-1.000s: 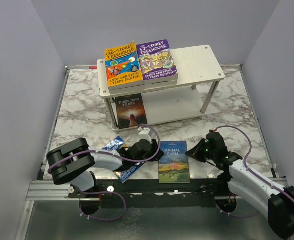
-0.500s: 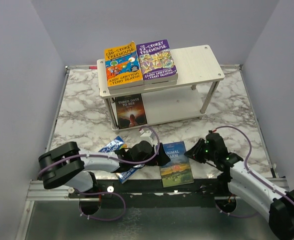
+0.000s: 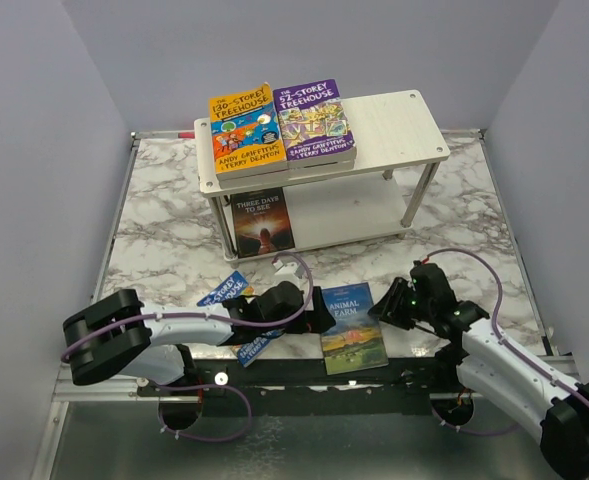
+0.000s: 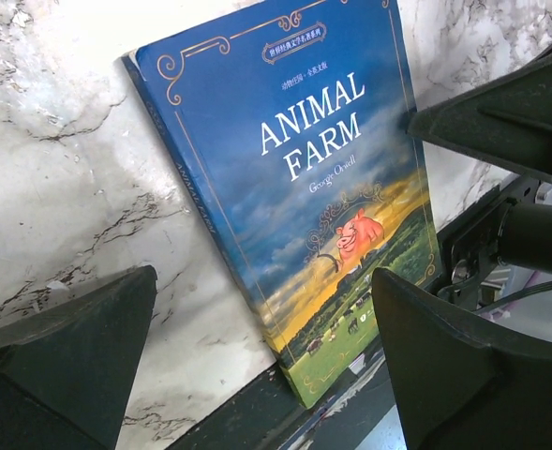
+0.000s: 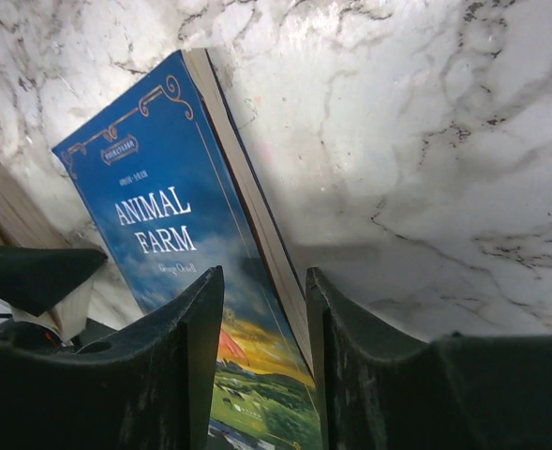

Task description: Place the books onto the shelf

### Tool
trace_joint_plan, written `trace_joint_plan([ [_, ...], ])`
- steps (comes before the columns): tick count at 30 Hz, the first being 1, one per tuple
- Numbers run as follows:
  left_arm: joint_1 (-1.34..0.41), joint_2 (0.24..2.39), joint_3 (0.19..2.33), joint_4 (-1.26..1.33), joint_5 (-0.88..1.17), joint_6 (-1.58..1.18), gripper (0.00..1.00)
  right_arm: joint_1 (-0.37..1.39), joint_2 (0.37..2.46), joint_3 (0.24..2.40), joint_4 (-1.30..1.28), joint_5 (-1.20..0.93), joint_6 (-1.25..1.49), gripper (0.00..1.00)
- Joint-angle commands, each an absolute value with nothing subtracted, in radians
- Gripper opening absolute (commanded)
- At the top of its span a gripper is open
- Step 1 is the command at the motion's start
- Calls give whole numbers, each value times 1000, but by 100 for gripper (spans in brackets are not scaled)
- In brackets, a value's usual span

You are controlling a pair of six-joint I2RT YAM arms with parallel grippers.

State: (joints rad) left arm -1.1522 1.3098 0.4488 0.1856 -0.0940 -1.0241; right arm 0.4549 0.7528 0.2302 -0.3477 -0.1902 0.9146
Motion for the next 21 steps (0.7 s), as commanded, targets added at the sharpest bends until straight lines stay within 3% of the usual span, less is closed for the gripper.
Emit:
trace_joint_plan([
  [1,-1156,1369,444,66,-41,-1034,99,472,757,276,-506,-162,863,46],
  [11,-1155,1491,483,67,-1,-1029,99,500,844,220,-396,-265,894,45],
  [21,-1156,1527,473,151,36,-1018,99,536,921,130,-173,-350,1003,32],
])
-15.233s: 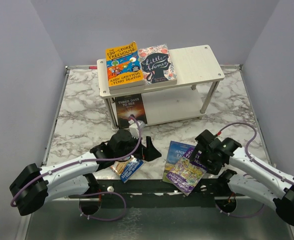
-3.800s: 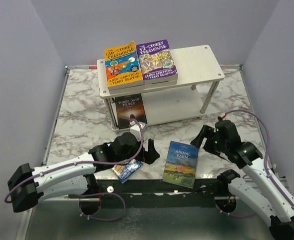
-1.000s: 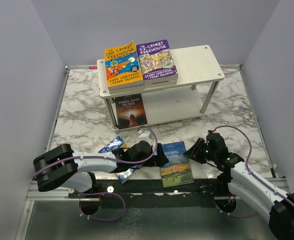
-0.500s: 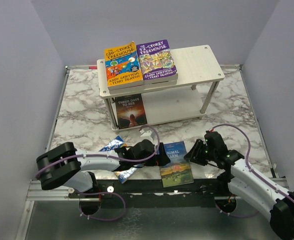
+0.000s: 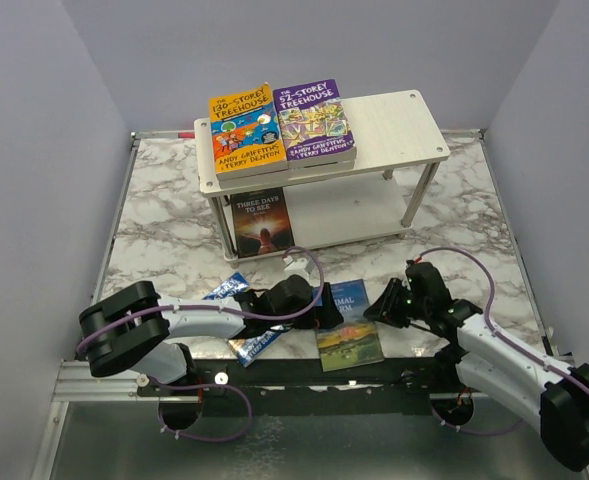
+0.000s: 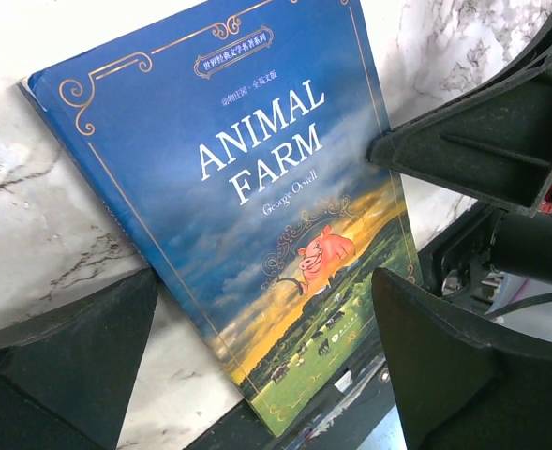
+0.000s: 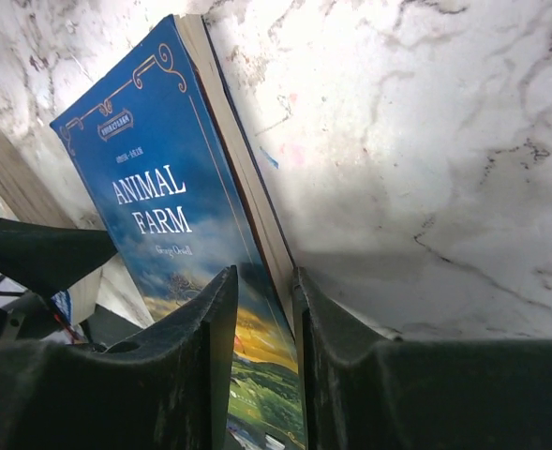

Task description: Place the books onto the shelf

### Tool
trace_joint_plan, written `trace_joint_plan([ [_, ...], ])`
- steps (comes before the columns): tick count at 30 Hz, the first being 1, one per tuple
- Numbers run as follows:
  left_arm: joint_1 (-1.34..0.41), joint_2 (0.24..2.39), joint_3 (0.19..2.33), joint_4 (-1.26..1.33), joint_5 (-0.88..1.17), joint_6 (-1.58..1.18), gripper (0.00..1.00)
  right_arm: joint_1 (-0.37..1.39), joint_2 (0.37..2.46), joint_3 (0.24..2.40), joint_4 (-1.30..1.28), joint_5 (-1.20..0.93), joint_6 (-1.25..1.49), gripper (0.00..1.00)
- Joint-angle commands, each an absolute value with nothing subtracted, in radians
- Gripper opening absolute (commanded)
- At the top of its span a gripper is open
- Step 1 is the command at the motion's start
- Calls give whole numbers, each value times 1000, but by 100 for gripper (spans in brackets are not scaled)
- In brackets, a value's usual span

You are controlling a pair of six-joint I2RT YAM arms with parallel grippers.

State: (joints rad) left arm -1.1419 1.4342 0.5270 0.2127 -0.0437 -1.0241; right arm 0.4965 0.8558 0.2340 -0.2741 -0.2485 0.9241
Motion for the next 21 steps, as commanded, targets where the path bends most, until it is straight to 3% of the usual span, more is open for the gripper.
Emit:
trace_joint_plan([
  [1,-1156,1528,472,167,42,-1013,99,538,924,125,-161,-348,1012,31],
  [5,-1155,1528,484,183,51,-994,99,543,926,112,-134,-344,1029,25],
  [12,-1156,1460,512,124,8,-979,99,542,882,115,-176,-316,1025,1],
  [21,-1156,1330,563,-112,-147,-960,99,543,742,159,-301,-250,1056,1],
])
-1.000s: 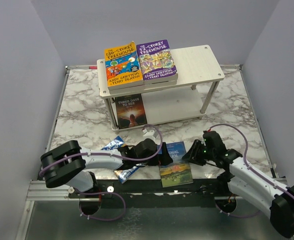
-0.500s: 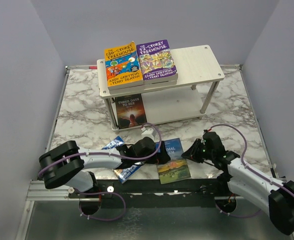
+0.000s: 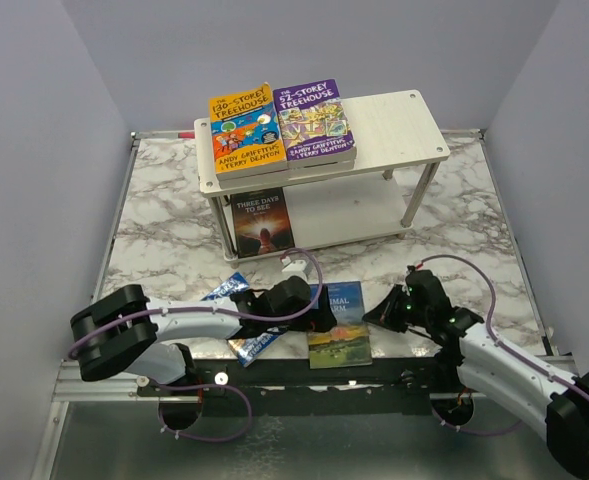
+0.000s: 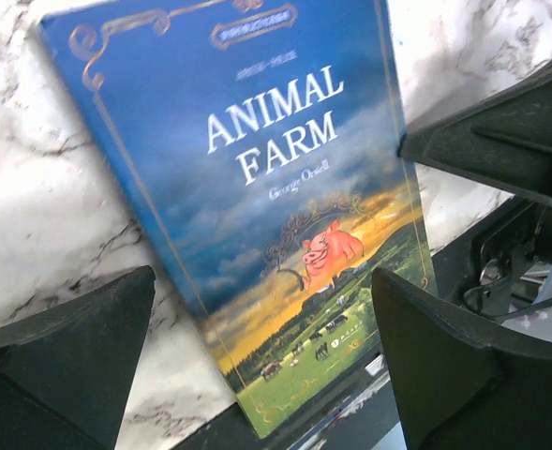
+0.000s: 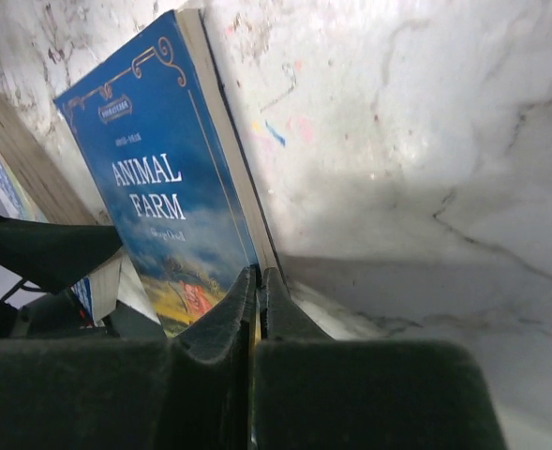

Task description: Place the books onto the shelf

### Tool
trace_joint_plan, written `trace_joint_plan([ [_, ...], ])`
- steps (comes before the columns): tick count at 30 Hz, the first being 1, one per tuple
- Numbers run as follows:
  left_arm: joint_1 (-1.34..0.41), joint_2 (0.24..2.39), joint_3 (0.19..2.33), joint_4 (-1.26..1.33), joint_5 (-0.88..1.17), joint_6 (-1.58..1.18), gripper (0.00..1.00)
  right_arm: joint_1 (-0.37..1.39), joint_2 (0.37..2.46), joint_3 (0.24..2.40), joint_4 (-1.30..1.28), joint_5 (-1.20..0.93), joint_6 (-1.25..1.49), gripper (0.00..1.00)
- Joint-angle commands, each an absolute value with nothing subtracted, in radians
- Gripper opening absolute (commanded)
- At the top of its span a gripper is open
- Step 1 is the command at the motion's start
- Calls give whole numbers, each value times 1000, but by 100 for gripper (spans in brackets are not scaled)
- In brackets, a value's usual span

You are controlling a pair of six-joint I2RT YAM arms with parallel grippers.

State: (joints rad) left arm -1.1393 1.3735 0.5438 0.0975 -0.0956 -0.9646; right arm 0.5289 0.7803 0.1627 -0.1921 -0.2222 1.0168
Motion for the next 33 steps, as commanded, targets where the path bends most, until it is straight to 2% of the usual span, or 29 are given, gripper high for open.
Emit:
trace_joint_plan([
  [1,-1157,1317,564,-134,-159,-963,99,543,731,157,-300,-251,1067,1],
  [8,-1157,1263,532,-163,-129,-1006,99,543,709,134,-240,-282,1146,1],
  [27,-1156,1324,428,-109,52,-1069,99,543,739,102,-161,-328,1132,1],
  [33,-1157,1376,385,34,101,-1090,99,543,772,80,-97,-358,1142,1],
])
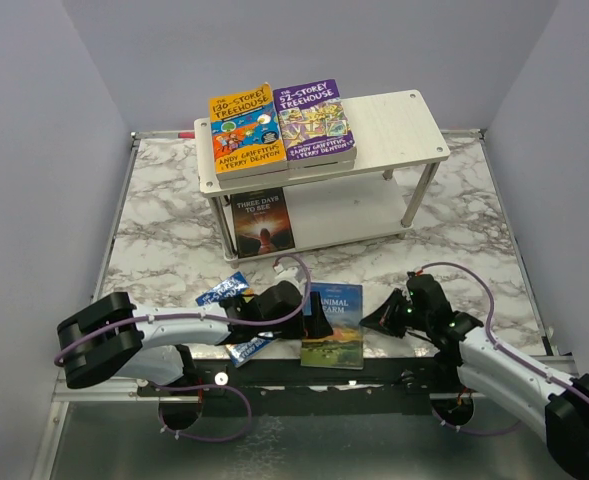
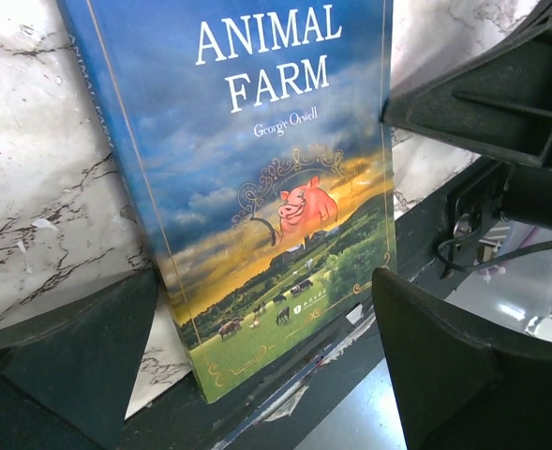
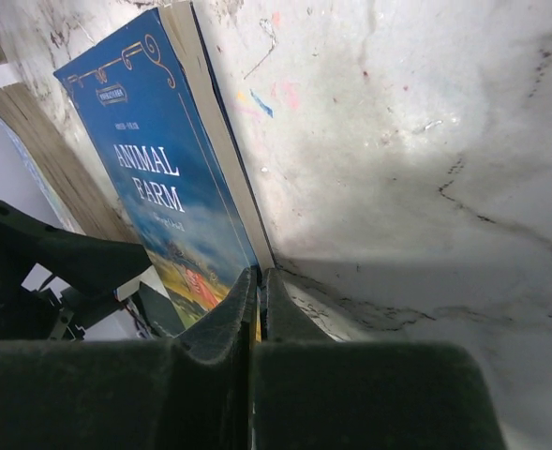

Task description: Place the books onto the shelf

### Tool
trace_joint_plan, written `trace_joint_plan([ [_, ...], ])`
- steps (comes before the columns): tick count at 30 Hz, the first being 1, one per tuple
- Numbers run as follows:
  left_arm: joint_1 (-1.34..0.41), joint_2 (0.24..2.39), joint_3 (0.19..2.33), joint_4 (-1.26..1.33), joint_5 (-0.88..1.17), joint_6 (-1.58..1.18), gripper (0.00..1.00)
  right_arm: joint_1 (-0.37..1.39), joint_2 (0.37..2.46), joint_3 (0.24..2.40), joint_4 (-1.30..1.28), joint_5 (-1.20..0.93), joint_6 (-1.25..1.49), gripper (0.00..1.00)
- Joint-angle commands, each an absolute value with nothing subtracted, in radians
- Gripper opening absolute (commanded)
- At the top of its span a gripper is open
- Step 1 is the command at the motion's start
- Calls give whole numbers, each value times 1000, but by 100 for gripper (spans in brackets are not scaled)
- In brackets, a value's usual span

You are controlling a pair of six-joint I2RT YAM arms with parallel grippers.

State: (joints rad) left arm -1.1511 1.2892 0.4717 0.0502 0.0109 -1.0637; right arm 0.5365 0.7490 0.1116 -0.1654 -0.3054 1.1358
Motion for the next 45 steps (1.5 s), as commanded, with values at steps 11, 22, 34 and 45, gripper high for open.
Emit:
trace_joint_plan([
  [11,-1141,1330,288,352,83,-1150,99,543,783,15,-35,-390,1157,1],
  [22,-1121,1228,137,603,8,-1260,94,543,768,-46,-28,-399,1160,1],
  [34,-1120,1184,110,739,7,-1284,72,543,738,-79,-30,-417,1167,1],
  [45,-1115,1011,56,772,-81,-1292,54,542,730,-100,-10,-424,1172,1],
])
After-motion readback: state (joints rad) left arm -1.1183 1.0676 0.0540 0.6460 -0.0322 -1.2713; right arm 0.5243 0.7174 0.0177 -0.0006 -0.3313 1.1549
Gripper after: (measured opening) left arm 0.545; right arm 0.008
